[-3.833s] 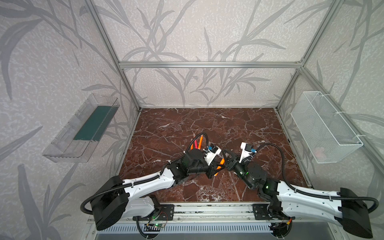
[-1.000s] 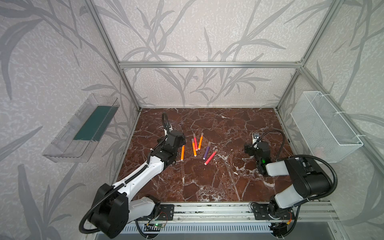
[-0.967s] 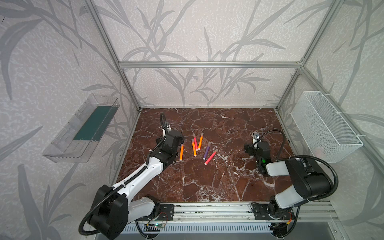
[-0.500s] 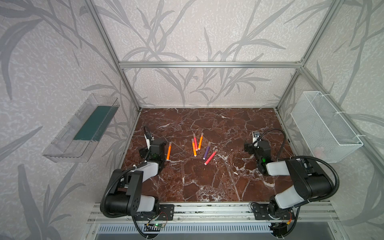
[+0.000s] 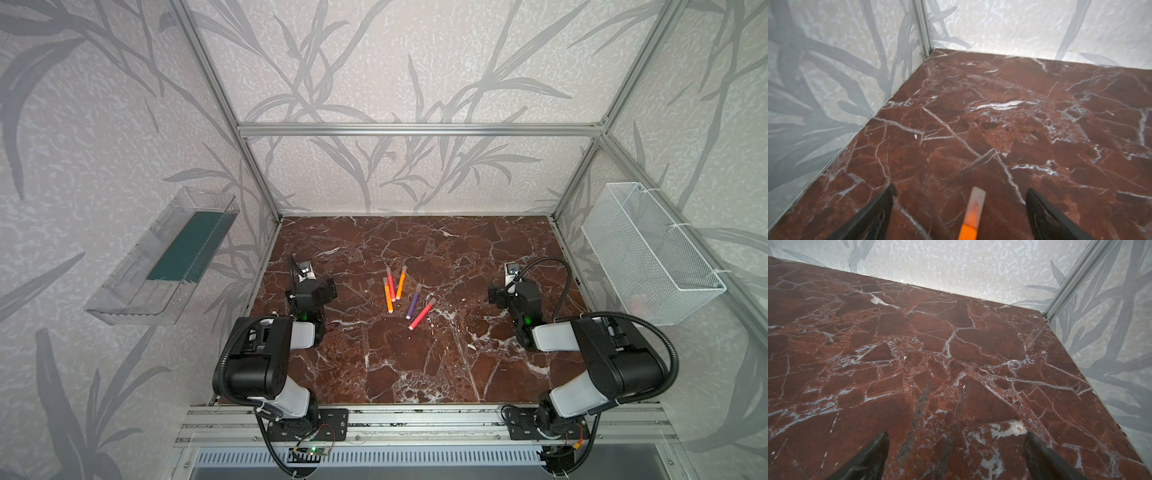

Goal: Insert the pens into the pen caps

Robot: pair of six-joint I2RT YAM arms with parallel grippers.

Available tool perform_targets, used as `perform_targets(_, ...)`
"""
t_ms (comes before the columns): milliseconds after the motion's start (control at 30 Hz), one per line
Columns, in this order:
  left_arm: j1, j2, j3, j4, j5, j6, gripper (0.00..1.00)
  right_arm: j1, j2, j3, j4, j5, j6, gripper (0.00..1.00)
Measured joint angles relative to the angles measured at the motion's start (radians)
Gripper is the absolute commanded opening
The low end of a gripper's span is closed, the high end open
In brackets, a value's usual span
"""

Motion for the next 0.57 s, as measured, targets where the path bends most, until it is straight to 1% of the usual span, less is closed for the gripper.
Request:
perform_targets(267,0.0,0.003,-0.007,0.036,0.033,0.007,0.99,0.0,0.0,0.0,0.0,-0.001,0.0,0.99)
perform_targets(567,0.0,0.004,-0.01,0.063,0.04,0.012,0.99,-0.001,0.0,0.0,-0.007,-0.003,0.0,0.99)
